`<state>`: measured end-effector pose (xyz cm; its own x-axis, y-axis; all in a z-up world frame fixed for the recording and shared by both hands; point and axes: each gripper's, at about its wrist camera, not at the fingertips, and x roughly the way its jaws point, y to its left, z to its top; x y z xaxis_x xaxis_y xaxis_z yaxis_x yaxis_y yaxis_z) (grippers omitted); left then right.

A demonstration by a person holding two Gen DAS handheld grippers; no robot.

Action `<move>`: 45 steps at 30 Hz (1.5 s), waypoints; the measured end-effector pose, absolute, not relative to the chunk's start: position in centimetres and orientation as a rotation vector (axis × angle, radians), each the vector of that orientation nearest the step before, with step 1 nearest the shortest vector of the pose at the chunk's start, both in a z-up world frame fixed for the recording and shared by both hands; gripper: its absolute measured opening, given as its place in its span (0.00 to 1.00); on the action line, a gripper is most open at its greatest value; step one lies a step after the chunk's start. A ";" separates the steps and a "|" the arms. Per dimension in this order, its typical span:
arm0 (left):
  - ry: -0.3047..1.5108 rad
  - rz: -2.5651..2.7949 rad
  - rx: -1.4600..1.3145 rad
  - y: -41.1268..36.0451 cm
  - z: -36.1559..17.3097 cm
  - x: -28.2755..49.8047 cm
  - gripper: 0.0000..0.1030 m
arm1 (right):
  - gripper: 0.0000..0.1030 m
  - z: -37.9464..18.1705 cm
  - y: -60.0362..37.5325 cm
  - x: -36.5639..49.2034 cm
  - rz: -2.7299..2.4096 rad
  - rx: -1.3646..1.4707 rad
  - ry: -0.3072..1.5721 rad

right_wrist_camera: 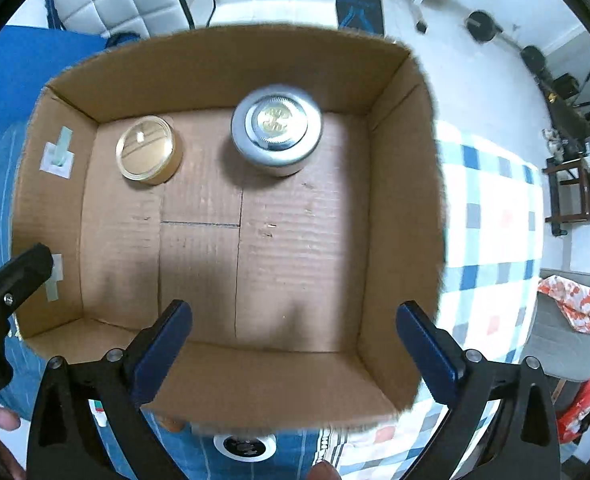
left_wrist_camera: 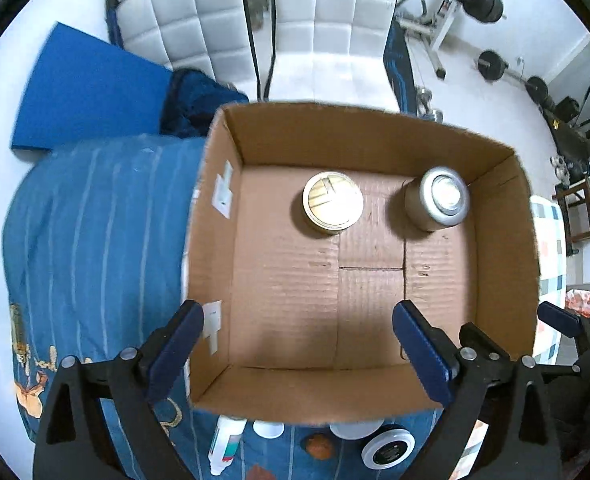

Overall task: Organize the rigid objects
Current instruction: 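Open both tools to release the tins in the box and lift away, then grasp the white tube with the left tool while the right tool grasps the black-lidded jar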

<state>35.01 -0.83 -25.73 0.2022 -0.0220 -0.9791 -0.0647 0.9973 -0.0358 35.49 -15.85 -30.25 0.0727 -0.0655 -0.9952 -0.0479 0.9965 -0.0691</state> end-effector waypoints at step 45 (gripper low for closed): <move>1.620 0.229 -0.052 7.8 -40.4 17.4 0.85 | 0.92 -43.4 -15.0 16.7 0.108 0.005 1.709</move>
<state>17.38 7.82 -40.40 -0.0655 0.1065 -0.9922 -0.1732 0.9780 0.1164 16.73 -15.04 -43.36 -0.1413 0.0658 -0.9878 -0.0588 0.9955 0.0747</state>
